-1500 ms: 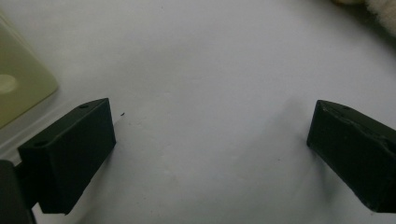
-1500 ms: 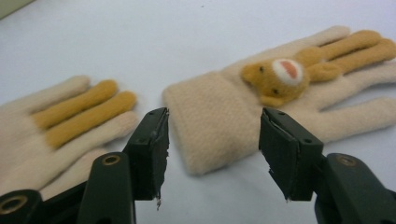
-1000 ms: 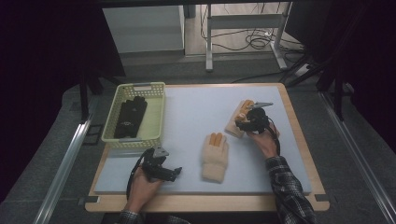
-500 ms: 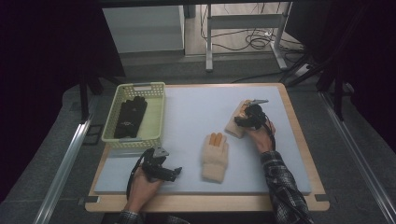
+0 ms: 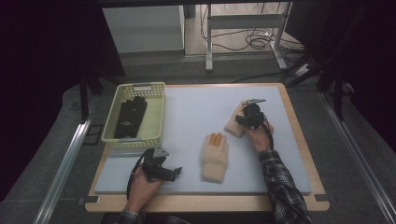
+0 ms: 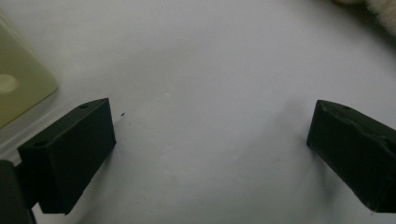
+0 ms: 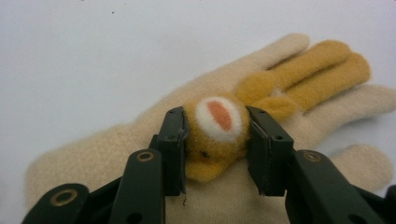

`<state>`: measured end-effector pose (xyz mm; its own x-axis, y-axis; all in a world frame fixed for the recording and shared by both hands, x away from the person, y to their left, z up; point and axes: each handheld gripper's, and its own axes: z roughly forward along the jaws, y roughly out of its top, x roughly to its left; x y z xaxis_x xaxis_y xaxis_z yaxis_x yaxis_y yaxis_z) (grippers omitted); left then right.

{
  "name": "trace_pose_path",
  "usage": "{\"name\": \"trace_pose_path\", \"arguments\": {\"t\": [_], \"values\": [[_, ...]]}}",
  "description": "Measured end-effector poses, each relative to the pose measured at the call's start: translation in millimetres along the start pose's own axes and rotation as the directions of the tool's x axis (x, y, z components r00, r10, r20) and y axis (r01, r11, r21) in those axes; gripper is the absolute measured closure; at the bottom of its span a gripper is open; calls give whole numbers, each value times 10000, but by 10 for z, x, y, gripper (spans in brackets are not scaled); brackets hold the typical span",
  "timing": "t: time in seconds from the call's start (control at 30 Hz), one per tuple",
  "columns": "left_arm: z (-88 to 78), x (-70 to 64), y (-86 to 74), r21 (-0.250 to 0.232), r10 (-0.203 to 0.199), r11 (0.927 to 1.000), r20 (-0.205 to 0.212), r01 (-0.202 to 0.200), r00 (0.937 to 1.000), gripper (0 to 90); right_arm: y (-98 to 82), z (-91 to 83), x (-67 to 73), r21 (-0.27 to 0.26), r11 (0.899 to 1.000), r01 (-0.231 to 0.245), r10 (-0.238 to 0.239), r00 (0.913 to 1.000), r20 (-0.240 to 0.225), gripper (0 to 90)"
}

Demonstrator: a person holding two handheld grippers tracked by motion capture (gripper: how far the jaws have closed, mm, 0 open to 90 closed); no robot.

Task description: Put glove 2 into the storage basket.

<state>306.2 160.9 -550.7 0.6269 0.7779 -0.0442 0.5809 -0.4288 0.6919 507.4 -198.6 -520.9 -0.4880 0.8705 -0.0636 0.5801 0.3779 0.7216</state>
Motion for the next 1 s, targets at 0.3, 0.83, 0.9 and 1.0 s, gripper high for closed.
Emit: {"name": "trace_pose_path", "arguments": {"t": [0.3, 0.83, 0.9, 1.0], "values": [[1, 0, 0, -9, 1, 10000, -8, -1, 10000, 12, -21, -139, -48, -293, 9995, -130, 123, 9996, -237, 619], [0, -1, 0, 3, 6, 10000, -10, -6, 10000, 12, -84, -588, -72, -685, 9975, 147, -233, 9916, -1274, 617], [1, -2, -1, -14, 5, 10000, -13, -5, 10000, 12, -94, -646, -53, -740, 9968, 295, -394, 9900, -1357, 617], [0, -2, 0, -1, 5, 10000, -13, -5, 10000, 12, -113, -769, -20, -856, 9951, 496, -622, 9865, -1517, 617]]}}
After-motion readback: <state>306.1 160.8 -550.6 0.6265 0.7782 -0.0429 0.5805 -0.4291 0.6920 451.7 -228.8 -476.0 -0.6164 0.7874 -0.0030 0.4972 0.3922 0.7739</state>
